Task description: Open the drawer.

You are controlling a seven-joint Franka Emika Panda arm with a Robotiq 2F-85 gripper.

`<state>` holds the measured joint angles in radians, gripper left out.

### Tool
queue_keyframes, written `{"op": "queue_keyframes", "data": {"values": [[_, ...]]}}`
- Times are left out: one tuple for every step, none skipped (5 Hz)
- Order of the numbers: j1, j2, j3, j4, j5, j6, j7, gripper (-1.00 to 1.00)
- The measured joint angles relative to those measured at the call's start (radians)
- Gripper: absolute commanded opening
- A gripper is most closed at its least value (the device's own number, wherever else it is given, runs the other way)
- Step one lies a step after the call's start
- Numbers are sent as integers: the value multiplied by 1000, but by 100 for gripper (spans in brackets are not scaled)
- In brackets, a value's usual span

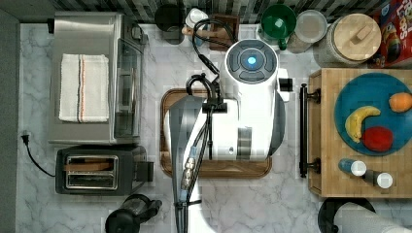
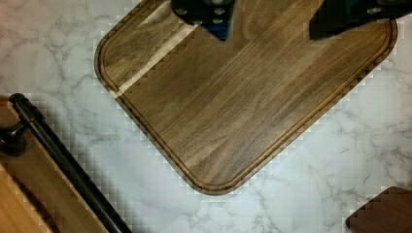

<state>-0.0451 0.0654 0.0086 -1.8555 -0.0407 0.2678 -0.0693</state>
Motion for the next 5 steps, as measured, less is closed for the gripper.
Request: {"op": "queue_keyframes", "data": {"values": [[-10,1,9,-7,-6,0,0,100],[-12,8,5,-14,-11,7,-1,100],[-13,8,4,-29,-18,44,-2,100],[-13,7,-2,-57,1,81,-94,100],[-23,3,-4,-103,2,90,-312,100]]}}
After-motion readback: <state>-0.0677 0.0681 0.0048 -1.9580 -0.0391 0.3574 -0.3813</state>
